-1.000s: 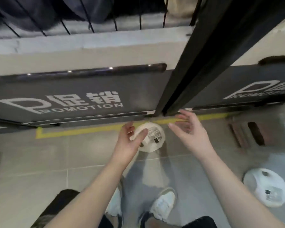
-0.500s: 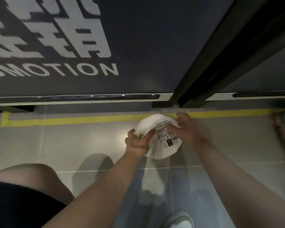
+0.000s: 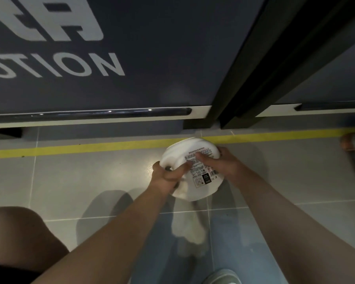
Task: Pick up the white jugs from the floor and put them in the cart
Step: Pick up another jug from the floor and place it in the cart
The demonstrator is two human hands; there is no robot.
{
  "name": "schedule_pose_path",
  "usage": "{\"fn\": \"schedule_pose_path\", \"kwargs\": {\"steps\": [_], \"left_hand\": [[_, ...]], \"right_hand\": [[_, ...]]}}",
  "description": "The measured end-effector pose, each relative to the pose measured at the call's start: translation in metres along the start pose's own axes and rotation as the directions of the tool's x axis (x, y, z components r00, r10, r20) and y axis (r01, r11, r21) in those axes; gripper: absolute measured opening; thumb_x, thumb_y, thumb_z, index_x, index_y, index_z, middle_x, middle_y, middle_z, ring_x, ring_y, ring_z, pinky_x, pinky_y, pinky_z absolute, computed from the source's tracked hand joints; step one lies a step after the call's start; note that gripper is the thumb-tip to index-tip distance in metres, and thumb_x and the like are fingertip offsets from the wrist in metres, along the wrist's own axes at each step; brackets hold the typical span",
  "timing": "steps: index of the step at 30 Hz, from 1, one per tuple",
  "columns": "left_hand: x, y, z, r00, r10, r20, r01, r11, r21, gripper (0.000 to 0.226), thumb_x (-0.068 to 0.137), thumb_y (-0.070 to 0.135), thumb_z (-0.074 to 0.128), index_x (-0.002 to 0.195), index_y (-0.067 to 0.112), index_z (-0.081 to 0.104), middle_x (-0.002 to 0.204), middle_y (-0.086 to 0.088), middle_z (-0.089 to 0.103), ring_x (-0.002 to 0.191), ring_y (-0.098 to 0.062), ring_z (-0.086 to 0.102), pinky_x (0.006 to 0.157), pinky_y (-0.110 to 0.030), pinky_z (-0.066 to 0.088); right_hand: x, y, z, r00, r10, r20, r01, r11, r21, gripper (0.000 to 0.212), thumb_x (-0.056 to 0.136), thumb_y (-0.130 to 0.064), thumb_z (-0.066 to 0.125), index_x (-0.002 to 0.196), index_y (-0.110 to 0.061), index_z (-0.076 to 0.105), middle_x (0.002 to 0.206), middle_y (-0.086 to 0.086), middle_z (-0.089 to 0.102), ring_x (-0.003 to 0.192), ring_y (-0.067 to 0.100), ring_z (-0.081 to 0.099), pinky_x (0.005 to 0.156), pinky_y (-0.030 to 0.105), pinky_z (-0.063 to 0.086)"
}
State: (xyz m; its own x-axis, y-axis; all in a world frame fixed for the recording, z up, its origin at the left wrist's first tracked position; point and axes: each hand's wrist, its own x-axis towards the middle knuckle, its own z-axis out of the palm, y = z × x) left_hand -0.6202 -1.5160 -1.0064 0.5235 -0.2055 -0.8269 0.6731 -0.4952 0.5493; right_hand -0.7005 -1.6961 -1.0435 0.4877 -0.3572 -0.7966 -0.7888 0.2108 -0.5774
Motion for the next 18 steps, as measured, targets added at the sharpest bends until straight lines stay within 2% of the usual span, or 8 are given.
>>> {"fn": "schedule_pose_path", "kwargs": {"steps": [2, 4, 8, 10, 12, 15, 17, 18], "left_hand": [[-0.001, -0.001, -0.002, 0.997, 0.034, 0.073, -0.034, 0.999, -0.002, 0.035, 0.080, 0.025, 0.090, 0.099, 0.021, 0.062, 0.098, -0.008, 0.075, 0.076, -0.019, 0.072, 0.065, -0.034, 0.059], [-0.003, -0.001, -0.003, 0.987, 0.078, 0.139, -0.078, 0.997, -0.005, 0.039, 0.078, 0.024, 0.092, 0.108, 0.016, 0.070, 0.097, -0.007, 0.078, 0.075, -0.019, 0.074, 0.062, -0.031, 0.058], [-0.020, 0.006, 0.001, 0.983, 0.144, 0.114, -0.145, 0.989, 0.007, 0.060, 0.076, 0.018, 0.093, 0.117, 0.023, 0.050, 0.114, -0.001, 0.070, 0.106, -0.025, 0.071, 0.088, -0.044, 0.062], [-0.033, 0.018, 0.002, 0.977, 0.179, 0.118, -0.182, 0.983, 0.014, 0.077, 0.074, 0.018, 0.095, 0.127, 0.025, 0.039, 0.120, 0.000, 0.064, 0.110, -0.020, 0.067, 0.095, -0.045, 0.059], [-0.049, 0.035, 0.000, 0.969, 0.211, 0.129, -0.218, 0.975, 0.038, 0.087, 0.073, 0.018, 0.096, 0.135, 0.025, 0.035, 0.125, 0.001, 0.062, 0.109, -0.012, 0.064, 0.098, -0.046, 0.058], [-0.089, 0.064, -0.004, 0.946, 0.281, 0.161, -0.302, 0.946, 0.122, 0.096, 0.074, 0.020, 0.095, 0.146, 0.021, 0.032, 0.127, 0.006, 0.058, 0.104, 0.005, 0.057, 0.083, -0.022, 0.058], [-0.122, 0.080, -0.010, 0.933, 0.310, 0.181, -0.339, 0.928, 0.157, 0.106, 0.068, 0.024, 0.099, 0.149, 0.019, 0.030, 0.129, 0.007, 0.055, 0.111, -0.001, 0.058, 0.076, -0.011, 0.054], [-0.141, 0.087, -0.013, 0.927, 0.325, 0.188, -0.357, 0.918, 0.173, 0.111, 0.065, 0.028, 0.100, 0.150, 0.019, 0.029, 0.133, 0.005, 0.053, 0.118, -0.008, 0.058, 0.079, -0.009, 0.053]], "right_hand": [[-0.007, 0.005, 0.000, 1.000, 0.008, -0.010, -0.007, 0.999, 0.049, 0.125, 0.024, -0.082, 0.094, 0.127, -0.017, 0.066, 0.106, 0.006, 0.082, 0.092, 0.025, 0.081, 0.083, 0.047, 0.066], [-0.016, 0.010, -0.002, 1.000, -0.002, -0.010, 0.003, 0.995, 0.095, 0.119, 0.028, -0.078, 0.096, 0.124, -0.014, 0.070, 0.104, 0.007, 0.082, 0.092, 0.027, 0.081, 0.084, 0.049, 0.066], [-0.035, 0.013, -0.009, 0.997, -0.059, -0.041, 0.064, 0.986, 0.153, 0.107, 0.046, -0.061, 0.104, 0.133, -0.012, 0.065, 0.111, 0.009, 0.081, 0.099, 0.030, 0.080, 0.088, 0.055, 0.064], [-0.049, 0.003, -0.014, 0.994, -0.066, -0.092, 0.081, 0.982, 0.171, 0.106, 0.045, -0.061, 0.104, 0.133, -0.018, 0.064, 0.113, 0.006, 0.080, 0.100, 0.028, 0.080, 0.087, 0.052, 0.065], [-0.078, -0.017, -0.020, 0.987, -0.087, -0.134, 0.110, 0.977, 0.180, 0.090, 0.052, -0.054, 0.103, 0.127, -0.023, 0.064, 0.110, 0.001, 0.080, 0.096, 0.020, 0.079, 0.079, 0.041, 0.066], [-0.127, -0.040, -0.031, 0.978, -0.115, -0.172, 0.147, 0.971, 0.187, 0.045, 0.076, -0.024, 0.094, 0.110, -0.024, 0.064, 0.097, -0.005, 0.079, 0.075, 0.002, 0.077, 0.059, 0.020, 0.059], [-0.164, -0.051, -0.039, 0.973, -0.135, -0.188, 0.175, 0.961, 0.216, 0.037, 0.081, -0.014, 0.090, 0.105, -0.024, 0.064, 0.091, -0.007, 0.078, 0.071, 0.000, 0.077, 0.057, 0.017, 0.058], [-0.184, -0.057, -0.042, 0.971, -0.137, -0.194, 0.180, 0.959, 0.221, 0.044, 0.080, -0.016, 0.092, 0.112, -0.022, 0.064, 0.095, -0.004, 0.080, 0.077, 0.003, 0.079, 0.062, 0.020, 0.061]]}}
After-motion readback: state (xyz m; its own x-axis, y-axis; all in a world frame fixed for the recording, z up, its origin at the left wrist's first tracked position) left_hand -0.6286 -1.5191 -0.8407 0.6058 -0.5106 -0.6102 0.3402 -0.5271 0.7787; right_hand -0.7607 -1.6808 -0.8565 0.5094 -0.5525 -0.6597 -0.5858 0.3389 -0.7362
